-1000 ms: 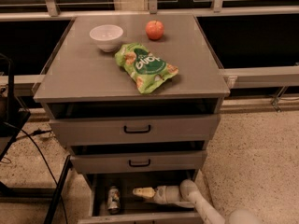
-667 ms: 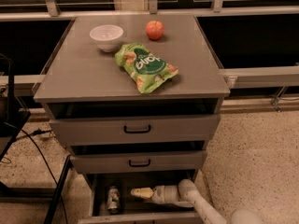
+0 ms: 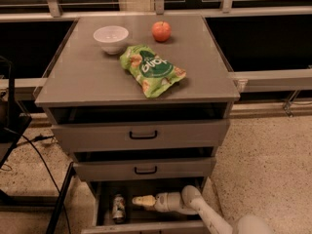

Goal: Pick 7up can from bottom drawer and place on counter

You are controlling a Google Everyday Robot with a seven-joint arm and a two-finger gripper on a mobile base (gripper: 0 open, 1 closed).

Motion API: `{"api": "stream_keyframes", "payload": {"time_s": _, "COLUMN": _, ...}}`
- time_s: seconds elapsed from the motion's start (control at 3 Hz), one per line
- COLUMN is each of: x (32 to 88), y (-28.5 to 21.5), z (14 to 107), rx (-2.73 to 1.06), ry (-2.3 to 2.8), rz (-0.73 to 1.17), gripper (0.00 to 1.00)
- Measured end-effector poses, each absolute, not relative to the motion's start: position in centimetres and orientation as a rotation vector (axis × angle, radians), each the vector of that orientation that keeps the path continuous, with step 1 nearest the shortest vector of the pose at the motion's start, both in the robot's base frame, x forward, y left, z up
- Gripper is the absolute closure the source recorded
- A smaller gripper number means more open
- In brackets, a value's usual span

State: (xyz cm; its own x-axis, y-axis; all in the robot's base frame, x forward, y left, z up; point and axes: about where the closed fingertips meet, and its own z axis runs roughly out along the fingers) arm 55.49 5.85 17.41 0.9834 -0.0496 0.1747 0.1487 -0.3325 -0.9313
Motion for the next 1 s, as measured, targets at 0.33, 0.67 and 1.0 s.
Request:
{"api": "stream_keyframes", "payload": {"time_s": 0.33, "x": 55.6, "y": 6.7, "z": 17.1, "rx": -1.893, "ry": -0.081, "rz": -0.188, "gripper": 0.20}}
{"api": "stream_keyframes", "payload": {"time_s": 0.67, "x": 55.7, "y": 9.1, "z": 16.2, "rx": -1.874, "ry": -0.097, "rz": -0.158, "gripper": 0.21}}
{"api": "stream_keyframes", "payload": {"time_s": 1.0, "x": 55.8, "y": 10.1, "z": 16.1, "rx": -1.864, "ry": -0.105, "rz": -0.154, "gripper": 0.11}}
